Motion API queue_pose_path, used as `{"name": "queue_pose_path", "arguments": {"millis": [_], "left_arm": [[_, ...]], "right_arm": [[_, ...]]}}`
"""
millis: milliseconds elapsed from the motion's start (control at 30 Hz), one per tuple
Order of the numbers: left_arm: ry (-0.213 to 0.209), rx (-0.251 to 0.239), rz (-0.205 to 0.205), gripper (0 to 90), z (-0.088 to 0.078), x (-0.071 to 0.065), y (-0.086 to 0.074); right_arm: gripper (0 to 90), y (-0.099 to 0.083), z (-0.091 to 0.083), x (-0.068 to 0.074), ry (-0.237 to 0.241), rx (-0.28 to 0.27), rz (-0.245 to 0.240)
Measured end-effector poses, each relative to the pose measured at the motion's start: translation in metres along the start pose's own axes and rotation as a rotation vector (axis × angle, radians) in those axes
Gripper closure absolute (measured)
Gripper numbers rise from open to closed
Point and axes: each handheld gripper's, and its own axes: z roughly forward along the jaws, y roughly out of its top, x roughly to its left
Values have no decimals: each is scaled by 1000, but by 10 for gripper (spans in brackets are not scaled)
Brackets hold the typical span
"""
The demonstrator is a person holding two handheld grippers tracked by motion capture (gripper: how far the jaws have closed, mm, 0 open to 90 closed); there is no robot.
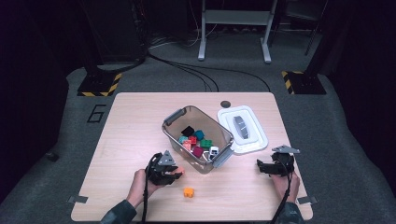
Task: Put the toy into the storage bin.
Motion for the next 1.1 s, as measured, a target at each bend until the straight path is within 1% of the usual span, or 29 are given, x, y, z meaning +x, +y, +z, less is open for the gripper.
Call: {"name": "queue_pose_path", "arguments": {"millis": [33, 67, 100, 133, 200, 233, 367, 467, 567, 800, 867, 933, 1000, 1033, 1100], "left_arm": [[6, 1, -2, 669, -3, 2, 0], [17, -10, -8, 669, -5, 3, 0], [6, -11, -14, 670, -8, 5, 1], [14, -21, -21, 670, -10, 6, 2], [11, -31, -28, 670, -16, 10, 3], [16, -39, -38, 670, -19, 11, 4], [33, -70, -47, 670, -32, 17, 10], [39, -73, -48, 670, -43, 23, 16], [50, -79, -44, 670, -50, 27, 21], [75, -93, -42, 670, -62, 35, 33], [73, -96, -45, 670, -65, 37, 37], [80, -95, -36, 670, -69, 39, 42], [81, -101, -37, 670, -73, 42, 47], [88, -114, -40, 670, -74, 43, 49], [92, -119, -35, 670, -78, 46, 55]], "right_arm": [[67, 0, 0, 0, 0, 0, 0], [66, 0, 0, 0, 0, -1, 0], [67, 0, 0, 0, 0, 0, 0], [67, 0, 0, 0, -2, 0, 0], [66, 0, 0, 0, 0, 0, 0], [67, 0, 0, 0, 0, 0, 0], [66, 0, 0, 0, 0, 0, 0], [67, 0, 0, 0, 0, 0, 0], [67, 0, 0, 0, 0, 0, 0], [67, 0, 0, 0, -1, 0, 0], [67, 0, 0, 0, -1, 0, 0], [67, 0, 0, 0, -1, 0, 0], [67, 0, 0, 0, -1, 0, 1], [67, 0, 0, 0, -1, 0, 0], [67, 0, 0, 0, -1, 0, 1]]}}
